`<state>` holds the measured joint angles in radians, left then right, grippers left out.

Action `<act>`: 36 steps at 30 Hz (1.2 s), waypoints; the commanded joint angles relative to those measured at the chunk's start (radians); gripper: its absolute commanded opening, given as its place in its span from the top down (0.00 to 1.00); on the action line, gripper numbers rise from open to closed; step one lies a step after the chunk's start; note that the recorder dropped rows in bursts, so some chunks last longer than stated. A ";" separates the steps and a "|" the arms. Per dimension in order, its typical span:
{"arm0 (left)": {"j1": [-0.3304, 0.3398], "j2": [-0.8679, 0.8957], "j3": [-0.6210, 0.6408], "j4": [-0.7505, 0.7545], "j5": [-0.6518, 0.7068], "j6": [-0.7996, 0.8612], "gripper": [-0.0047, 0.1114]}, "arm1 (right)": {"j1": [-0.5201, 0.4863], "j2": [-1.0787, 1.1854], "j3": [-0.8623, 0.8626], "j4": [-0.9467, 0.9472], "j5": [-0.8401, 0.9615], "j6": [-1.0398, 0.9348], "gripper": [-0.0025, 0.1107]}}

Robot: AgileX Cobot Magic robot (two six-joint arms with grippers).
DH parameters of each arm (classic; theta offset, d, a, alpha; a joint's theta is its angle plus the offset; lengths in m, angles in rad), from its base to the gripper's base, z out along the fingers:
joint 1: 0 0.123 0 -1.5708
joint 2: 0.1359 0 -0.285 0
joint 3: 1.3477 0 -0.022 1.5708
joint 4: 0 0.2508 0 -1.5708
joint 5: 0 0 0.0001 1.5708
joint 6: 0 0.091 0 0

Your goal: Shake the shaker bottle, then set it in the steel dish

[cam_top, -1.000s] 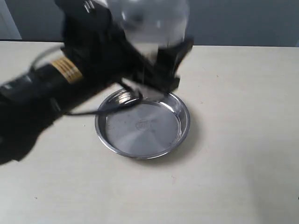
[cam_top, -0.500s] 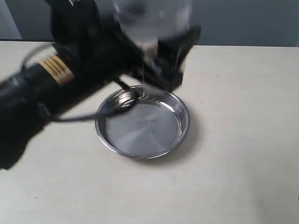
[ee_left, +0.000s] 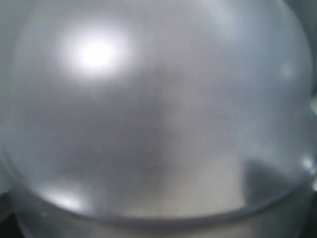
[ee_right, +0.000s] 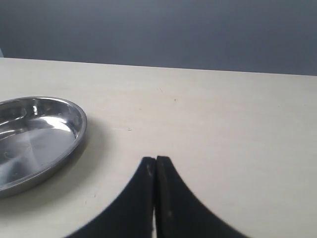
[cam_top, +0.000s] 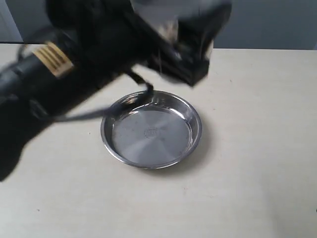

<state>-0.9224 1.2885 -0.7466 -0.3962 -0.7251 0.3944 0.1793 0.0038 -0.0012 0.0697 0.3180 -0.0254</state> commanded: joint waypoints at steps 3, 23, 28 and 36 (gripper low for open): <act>0.098 0.140 0.140 -0.352 0.098 0.060 0.96 | 0.000 -0.004 0.001 -0.005 -0.013 -0.001 0.98; 0.051 0.015 0.093 -0.026 0.180 0.150 0.96 | 0.000 -0.004 0.001 -0.005 -0.013 -0.001 0.98; 0.016 -0.082 -0.068 0.046 0.056 0.141 0.96 | 0.000 -0.004 0.001 -0.005 -0.013 -0.001 0.98; 0.137 0.211 0.147 -0.178 0.167 -0.118 0.96 | 0.000 -0.004 0.001 -0.005 -0.013 -0.001 0.98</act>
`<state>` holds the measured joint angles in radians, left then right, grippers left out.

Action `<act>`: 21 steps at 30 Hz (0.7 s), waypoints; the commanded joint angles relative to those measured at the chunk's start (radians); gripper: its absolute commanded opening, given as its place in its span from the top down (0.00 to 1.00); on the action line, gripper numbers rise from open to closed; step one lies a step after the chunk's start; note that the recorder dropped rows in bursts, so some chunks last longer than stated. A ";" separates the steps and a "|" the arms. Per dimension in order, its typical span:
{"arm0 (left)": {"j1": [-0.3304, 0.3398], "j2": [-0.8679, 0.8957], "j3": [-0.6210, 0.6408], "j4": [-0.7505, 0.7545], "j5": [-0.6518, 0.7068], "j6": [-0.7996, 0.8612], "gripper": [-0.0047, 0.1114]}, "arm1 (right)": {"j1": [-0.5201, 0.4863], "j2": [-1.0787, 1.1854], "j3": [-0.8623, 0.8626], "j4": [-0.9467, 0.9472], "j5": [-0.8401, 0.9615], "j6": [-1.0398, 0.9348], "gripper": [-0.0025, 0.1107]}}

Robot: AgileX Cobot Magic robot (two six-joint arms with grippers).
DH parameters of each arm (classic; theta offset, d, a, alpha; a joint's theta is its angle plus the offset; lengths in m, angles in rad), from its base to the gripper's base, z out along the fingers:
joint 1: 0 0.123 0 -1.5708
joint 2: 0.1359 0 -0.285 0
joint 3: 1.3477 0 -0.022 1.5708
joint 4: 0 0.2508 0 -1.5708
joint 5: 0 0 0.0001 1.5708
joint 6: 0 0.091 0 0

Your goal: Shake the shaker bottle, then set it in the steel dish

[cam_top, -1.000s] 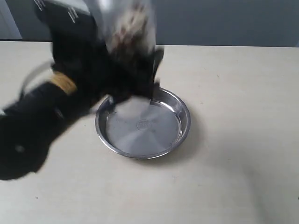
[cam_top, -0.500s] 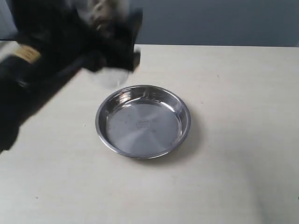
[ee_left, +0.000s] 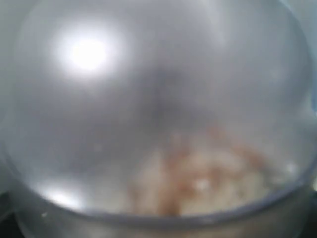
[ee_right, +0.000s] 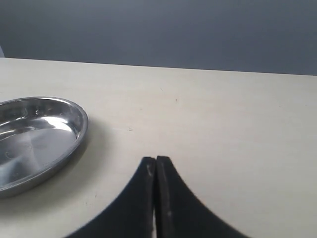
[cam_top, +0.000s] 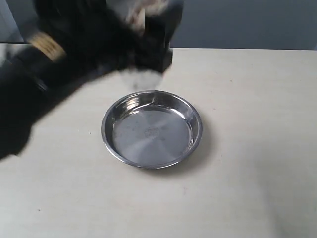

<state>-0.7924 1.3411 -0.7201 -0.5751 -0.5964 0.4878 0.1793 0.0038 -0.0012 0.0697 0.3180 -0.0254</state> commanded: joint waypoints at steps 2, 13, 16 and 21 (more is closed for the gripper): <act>-0.023 0.153 0.127 0.204 -0.052 -0.353 0.96 | 0.000 -0.004 0.001 -0.005 -0.013 -0.001 0.98; -0.014 -0.031 0.016 0.046 -0.001 -0.084 0.96 | 0.000 -0.004 0.001 -0.005 -0.013 -0.001 0.98; 0.005 0.071 0.100 -0.080 0.025 -0.120 0.96 | 0.000 -0.004 0.001 -0.005 -0.013 -0.001 0.98; -0.078 -0.095 0.007 0.253 -0.183 -0.176 0.96 | 0.000 -0.004 0.001 -0.005 -0.013 -0.001 0.98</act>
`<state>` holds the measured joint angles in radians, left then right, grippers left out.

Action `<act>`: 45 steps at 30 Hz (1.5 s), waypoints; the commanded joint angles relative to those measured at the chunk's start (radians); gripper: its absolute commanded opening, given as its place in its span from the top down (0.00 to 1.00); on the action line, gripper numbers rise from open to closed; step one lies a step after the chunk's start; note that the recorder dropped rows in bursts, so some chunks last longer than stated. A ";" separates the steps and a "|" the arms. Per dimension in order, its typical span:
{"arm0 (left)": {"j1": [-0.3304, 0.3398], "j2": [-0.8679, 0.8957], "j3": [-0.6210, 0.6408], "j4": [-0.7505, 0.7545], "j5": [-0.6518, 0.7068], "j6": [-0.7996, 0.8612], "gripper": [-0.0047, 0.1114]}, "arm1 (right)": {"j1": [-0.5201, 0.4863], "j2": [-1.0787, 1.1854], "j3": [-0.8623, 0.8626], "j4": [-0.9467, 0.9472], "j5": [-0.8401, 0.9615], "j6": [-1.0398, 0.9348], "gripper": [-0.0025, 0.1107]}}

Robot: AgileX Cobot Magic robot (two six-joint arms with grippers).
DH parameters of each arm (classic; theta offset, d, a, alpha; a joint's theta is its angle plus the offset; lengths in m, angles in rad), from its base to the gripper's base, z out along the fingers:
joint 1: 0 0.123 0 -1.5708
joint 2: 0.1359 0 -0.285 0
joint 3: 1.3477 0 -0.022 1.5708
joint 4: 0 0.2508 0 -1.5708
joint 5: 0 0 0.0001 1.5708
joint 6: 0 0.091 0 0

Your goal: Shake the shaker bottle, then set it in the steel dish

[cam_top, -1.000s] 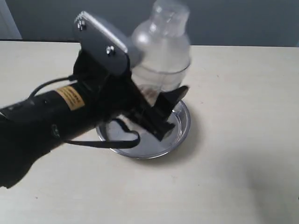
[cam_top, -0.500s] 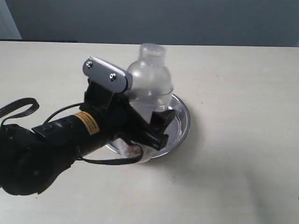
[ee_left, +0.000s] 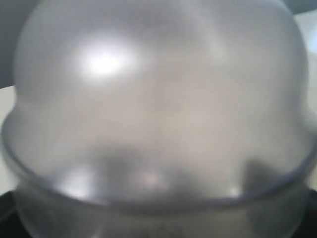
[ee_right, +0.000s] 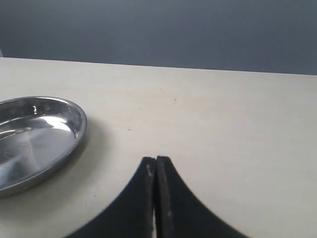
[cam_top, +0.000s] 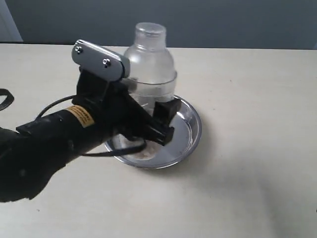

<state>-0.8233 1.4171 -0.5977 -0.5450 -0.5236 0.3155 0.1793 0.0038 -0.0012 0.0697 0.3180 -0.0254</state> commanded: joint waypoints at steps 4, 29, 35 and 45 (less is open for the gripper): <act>0.028 -0.146 -0.085 -0.112 -0.049 0.215 0.96 | 0.000 -0.004 0.001 -0.005 -0.013 -0.001 0.98; 0.045 -0.236 -0.120 -0.129 0.063 0.216 0.96 | 0.000 -0.004 0.001 -0.005 -0.013 -0.001 0.98; 0.097 -0.217 -0.119 -0.132 0.021 0.157 0.96 | 0.000 -0.004 0.001 -0.005 -0.013 -0.001 0.98; 0.084 -0.143 -0.104 0.324 0.217 -0.135 0.96 | 0.000 -0.004 0.001 -0.005 -0.013 -0.001 0.98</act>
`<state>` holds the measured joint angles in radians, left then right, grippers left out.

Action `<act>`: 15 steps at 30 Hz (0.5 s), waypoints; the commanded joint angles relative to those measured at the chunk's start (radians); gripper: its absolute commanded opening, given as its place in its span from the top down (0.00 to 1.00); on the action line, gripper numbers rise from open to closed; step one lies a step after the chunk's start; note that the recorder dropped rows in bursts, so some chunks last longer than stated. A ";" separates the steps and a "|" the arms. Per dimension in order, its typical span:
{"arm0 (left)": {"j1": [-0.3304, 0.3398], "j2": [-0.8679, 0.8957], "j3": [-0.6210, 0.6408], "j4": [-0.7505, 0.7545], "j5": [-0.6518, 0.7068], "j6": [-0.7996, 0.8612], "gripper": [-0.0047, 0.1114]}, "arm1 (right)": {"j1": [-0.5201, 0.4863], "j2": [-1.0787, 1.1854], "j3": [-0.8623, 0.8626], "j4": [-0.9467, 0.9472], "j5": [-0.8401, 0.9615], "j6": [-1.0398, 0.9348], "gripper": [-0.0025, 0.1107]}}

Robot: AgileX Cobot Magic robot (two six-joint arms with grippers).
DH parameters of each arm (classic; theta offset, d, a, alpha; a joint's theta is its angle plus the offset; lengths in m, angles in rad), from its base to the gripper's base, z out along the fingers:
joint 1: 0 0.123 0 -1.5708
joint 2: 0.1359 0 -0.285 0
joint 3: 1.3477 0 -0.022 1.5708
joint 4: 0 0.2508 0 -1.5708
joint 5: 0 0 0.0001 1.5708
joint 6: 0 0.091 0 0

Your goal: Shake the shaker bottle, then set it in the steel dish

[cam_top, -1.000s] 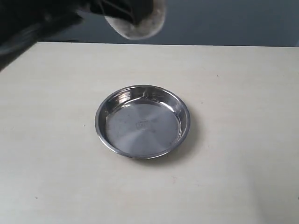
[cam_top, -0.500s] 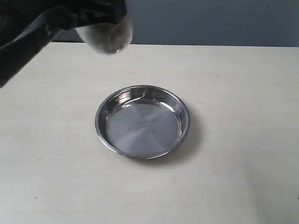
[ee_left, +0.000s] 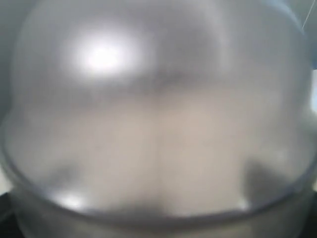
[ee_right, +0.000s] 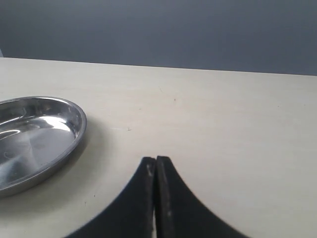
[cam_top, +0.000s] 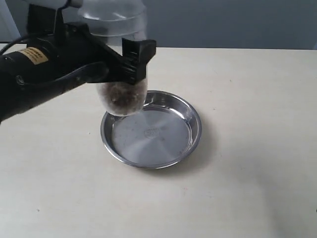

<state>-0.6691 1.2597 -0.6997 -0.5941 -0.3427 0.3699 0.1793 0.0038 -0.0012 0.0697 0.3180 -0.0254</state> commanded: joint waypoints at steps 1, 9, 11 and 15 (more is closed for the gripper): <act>-0.083 0.016 0.000 0.489 0.041 -0.211 0.96 | 0.000 -0.004 0.001 -0.005 -0.013 -0.001 0.98; 0.006 0.070 0.015 0.183 -0.156 -0.145 0.96 | 0.000 -0.004 0.001 -0.005 -0.013 -0.001 0.98; -0.004 0.044 -0.009 0.406 -0.260 -0.234 0.96 | 0.000 -0.004 0.001 -0.005 -0.013 -0.001 0.98; -0.004 -0.024 -0.102 0.428 -0.348 -0.273 0.96 | 0.000 -0.004 0.001 -0.005 -0.013 -0.001 0.98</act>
<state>-0.6708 1.2981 -0.7356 -0.2190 -0.5594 0.1181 0.1793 0.0038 -0.0012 0.0697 0.3180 -0.0254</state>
